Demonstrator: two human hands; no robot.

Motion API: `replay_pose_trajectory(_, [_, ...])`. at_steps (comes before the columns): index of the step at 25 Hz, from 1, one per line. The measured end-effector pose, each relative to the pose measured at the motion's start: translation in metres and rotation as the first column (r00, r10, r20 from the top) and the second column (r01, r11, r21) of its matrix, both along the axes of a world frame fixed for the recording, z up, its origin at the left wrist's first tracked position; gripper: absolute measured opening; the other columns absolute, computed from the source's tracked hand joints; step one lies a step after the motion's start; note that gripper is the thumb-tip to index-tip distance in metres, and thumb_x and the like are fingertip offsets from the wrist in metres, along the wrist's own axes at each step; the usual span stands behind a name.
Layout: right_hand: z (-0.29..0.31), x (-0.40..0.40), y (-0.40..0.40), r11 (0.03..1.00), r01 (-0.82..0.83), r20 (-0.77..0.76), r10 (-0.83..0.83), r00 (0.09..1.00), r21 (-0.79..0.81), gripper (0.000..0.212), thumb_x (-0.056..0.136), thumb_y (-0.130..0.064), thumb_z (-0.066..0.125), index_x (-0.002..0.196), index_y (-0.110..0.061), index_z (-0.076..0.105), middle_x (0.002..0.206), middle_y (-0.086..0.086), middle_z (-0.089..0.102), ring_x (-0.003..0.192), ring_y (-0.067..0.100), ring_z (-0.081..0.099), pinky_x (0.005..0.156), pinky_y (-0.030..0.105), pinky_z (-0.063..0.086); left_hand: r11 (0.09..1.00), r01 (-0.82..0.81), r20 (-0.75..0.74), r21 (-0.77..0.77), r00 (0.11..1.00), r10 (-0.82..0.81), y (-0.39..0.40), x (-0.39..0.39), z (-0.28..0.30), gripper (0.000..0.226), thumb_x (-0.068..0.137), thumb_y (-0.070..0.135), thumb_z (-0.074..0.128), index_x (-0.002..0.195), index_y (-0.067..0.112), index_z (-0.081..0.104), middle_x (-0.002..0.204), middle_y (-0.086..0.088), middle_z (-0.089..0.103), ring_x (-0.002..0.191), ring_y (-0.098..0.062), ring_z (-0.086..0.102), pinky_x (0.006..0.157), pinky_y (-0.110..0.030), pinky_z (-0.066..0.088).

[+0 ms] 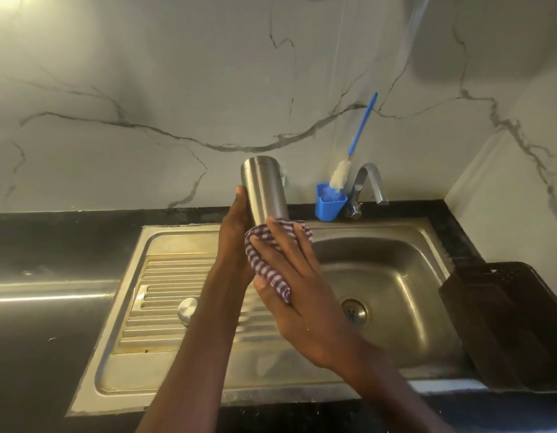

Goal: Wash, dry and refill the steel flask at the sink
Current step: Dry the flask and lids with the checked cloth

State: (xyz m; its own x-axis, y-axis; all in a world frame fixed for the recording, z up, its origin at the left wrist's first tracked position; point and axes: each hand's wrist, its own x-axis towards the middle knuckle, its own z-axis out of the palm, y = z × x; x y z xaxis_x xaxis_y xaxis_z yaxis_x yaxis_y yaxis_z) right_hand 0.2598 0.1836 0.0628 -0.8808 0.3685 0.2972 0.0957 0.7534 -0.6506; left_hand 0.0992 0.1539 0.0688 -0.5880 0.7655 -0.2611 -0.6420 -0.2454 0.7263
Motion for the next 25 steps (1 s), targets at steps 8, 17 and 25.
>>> replay_pose_trajectory(8, [0.056, -0.09, 0.063, 0.869, 0.084, -0.189, -0.199, 0.961, -0.488, 0.057, 0.108, -0.047, 0.042, 0.161, -0.035, 0.027, 0.17, -0.017, 0.02, 0.153, -0.003, 0.02, 0.128, 0.032, 0.02, 0.998, -0.043, -0.097, -0.041, 0.995, 0.039, 0.001, 0.02, 0.011, 0.069, 0.103, 0.069, 0.037, 0.137, 0.016, 0.065, 0.119, -0.017, 0.076, 0.106, -0.032, 0.076, 0.088, -0.046, 0.059])
replay_pose_trajectory(17, [0.013, -0.012, -0.007, 0.992, 0.031, -0.075, -0.04, 0.996, -0.122, 0.059, 0.106, -0.052, 0.037, 0.162, -0.043, 0.02, 0.17, -0.027, -0.004, 0.159, 0.009, -0.012, 0.128, 0.054, 0.017, 1.0, -0.008, -0.081, -0.003, 0.997, 0.008, -0.005, 0.0, 0.0, 0.077, 0.095, 0.064, 0.062, 0.144, 0.005, 0.056, 0.129, -0.024, 0.064, 0.115, -0.037, 0.067, 0.111, -0.054, 0.049])
replay_pose_trajectory(25, [0.051, -0.071, 0.06, 0.804, 0.113, -0.161, -0.251, 0.955, -0.583, 0.07, 0.095, -0.071, 0.042, 0.157, -0.04, 0.031, 0.158, -0.006, 0.042, 0.145, 0.015, 0.043, 0.119, 0.05, 0.04, 0.999, 0.007, -0.182, -0.045, 0.983, -0.015, 0.002, 0.027, 0.025, 0.067, 0.1, 0.072, 0.042, 0.138, 0.022, 0.066, 0.128, -0.016, 0.073, 0.117, -0.034, 0.071, 0.102, -0.051, 0.054])
